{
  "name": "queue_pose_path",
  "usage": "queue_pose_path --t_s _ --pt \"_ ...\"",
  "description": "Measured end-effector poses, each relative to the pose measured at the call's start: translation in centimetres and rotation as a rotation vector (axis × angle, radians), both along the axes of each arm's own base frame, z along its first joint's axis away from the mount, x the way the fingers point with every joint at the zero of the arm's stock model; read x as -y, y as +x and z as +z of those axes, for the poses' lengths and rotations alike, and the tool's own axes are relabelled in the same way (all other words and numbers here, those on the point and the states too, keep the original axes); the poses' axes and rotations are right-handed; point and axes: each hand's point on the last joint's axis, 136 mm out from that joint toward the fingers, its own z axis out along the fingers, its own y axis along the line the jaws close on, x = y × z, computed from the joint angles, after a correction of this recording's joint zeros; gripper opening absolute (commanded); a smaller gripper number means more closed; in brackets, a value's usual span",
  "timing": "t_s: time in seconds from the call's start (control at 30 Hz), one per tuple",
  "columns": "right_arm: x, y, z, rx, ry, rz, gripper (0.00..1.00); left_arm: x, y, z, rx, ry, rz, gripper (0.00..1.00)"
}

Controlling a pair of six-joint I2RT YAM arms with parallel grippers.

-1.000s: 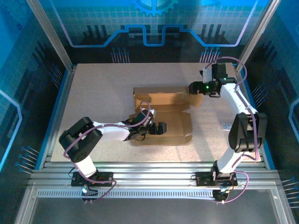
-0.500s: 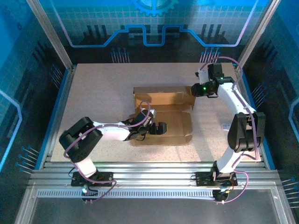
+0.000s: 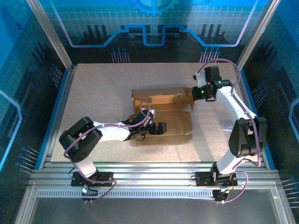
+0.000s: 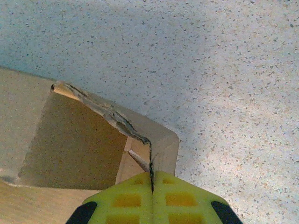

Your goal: Fold the paper box

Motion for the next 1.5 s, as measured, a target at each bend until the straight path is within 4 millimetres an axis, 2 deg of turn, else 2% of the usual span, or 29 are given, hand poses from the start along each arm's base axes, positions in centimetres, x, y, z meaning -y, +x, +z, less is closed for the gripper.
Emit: queue_pose_path --t_s 0.23,0.43,0.63,0.77,1.1,1.5 --pt "-1.8 -1.7 -0.4 -0.060 0.037 0.064 0.00 0.2 0.2 -0.1 0.001 -0.001 -0.001 0.99" --pt "-2.0 -1.8 0.6 -0.061 0.036 0.076 0.00 0.3 0.2 0.0 0.001 -0.002 -0.001 0.99" --pt "-3.2 -2.1 1.6 -0.062 0.013 0.113 0.00 0.4 0.3 0.0 0.006 -0.007 -0.002 0.99" --pt "-3.8 -1.9 1.6 -0.080 -0.012 0.129 0.00 0.7 0.4 0.0 0.009 -0.009 -0.005 0.99" --pt "-3.0 -0.8 2.4 -0.106 -0.100 0.127 0.00 1.1 0.5 0.1 0.013 -0.013 -0.011 0.99" --pt "-1.6 0.5 2.2 -0.140 -0.235 0.128 0.00 0.8 0.1 -0.3 0.015 0.038 -0.043 0.94"
